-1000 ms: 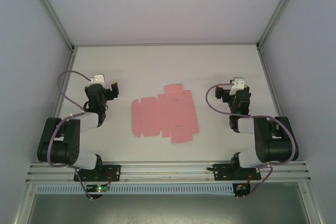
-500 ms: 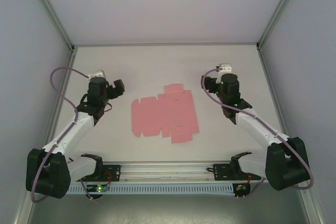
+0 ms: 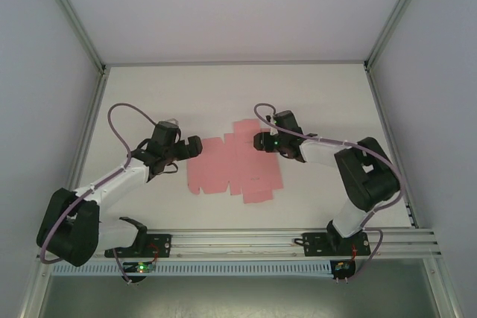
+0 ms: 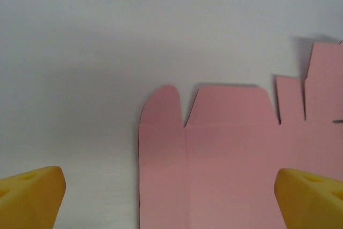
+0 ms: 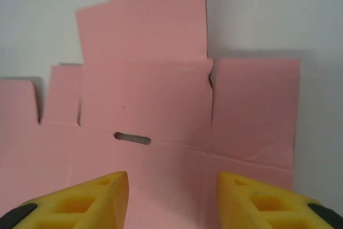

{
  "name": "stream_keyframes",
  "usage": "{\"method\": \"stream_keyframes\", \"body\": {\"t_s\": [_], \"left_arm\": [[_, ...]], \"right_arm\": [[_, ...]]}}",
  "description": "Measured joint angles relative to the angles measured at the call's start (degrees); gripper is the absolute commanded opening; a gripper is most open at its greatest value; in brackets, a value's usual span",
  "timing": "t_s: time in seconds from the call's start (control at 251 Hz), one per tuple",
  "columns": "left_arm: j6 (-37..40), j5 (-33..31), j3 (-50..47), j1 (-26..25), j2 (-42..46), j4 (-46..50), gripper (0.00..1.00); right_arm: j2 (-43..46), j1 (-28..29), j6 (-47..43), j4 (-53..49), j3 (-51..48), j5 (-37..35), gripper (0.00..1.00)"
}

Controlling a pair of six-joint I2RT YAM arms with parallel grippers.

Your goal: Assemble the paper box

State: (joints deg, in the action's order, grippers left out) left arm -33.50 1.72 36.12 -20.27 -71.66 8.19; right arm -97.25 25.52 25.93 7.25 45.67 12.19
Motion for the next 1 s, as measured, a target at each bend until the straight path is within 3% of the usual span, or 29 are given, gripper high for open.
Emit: {"method": "stream_keyframes", "body": {"t_s": [0.283,0.527,0.998], "left_arm": [[-3.87,7.37,-5.05,0.00,-1.01,-3.93,1.00],[-7.80,14.75,-5.53,0.00,-7.87,-12.96,1.00],[-11.82,17.05,-6.16,0.63,-12.39,-22.58,0.82]], "right_arm": [[-2.03,-3.43,3.87,3.23,-1.68,0.24,0.40],[-3.32,-4.09,5.05,8.37,-2.78,1.05,0.38],[-4.39,-5.99,5.46,14.08,-4.24,2.78,0.37]]}}
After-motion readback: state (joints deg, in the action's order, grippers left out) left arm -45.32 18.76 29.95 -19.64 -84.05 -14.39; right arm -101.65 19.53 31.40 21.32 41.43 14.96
